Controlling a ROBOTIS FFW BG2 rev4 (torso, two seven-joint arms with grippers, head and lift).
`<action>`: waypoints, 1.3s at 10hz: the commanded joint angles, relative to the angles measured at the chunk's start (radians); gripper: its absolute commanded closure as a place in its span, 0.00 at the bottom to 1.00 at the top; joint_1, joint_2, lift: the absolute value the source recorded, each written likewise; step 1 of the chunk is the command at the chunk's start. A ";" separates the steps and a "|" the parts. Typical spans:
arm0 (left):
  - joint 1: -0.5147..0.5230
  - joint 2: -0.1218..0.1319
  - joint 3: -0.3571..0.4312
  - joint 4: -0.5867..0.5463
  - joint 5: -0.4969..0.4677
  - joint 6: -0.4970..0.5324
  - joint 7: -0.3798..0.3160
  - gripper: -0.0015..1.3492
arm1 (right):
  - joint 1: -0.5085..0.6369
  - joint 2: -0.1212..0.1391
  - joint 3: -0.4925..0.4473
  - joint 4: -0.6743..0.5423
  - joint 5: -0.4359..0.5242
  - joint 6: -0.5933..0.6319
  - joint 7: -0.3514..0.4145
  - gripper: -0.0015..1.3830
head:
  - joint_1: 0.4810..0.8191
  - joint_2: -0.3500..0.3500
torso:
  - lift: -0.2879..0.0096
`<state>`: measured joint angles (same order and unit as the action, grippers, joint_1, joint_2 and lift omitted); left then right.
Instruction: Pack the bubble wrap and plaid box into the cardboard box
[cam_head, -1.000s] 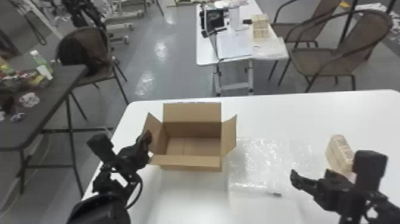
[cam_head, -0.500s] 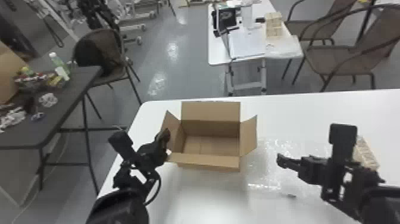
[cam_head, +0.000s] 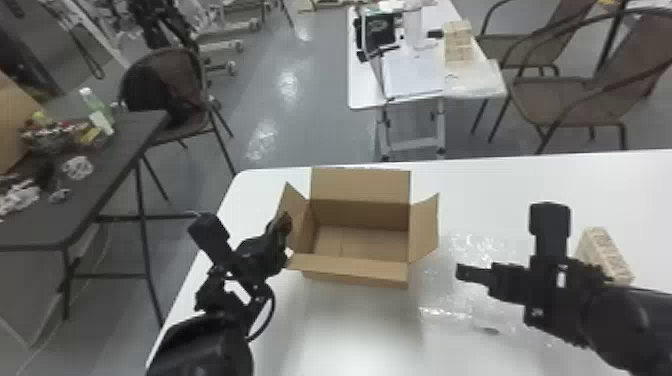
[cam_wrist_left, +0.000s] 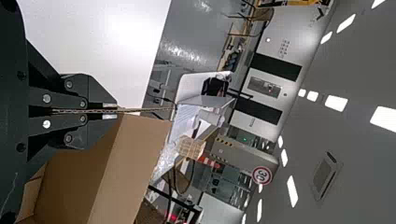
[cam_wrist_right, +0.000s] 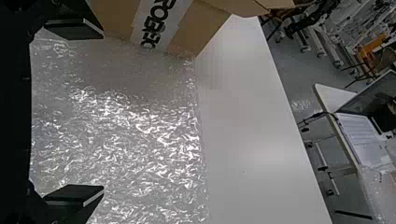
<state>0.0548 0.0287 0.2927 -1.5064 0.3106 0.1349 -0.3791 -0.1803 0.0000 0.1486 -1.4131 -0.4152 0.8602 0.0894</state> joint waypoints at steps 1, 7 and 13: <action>-0.006 0.007 -0.021 0.000 0.007 -0.001 0.009 0.90 | -0.033 0.001 0.000 0.060 0.001 0.008 -0.019 0.09 | 0.63 0.88 | 0.82; -0.015 0.017 -0.041 0.000 0.025 -0.006 0.016 0.90 | -0.122 0.001 0.000 0.204 0.013 0.051 -0.040 0.28 | 0.63 0.83 | 0.82; -0.013 0.022 -0.044 0.002 0.039 -0.006 0.016 0.90 | -0.123 0.001 0.000 0.194 0.009 0.083 -0.040 0.86 | 0.63 0.83 | 0.82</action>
<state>0.0405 0.0506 0.2485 -1.5048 0.3480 0.1302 -0.3635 -0.3087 0.0002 0.1487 -1.2080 -0.4057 0.9420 0.0488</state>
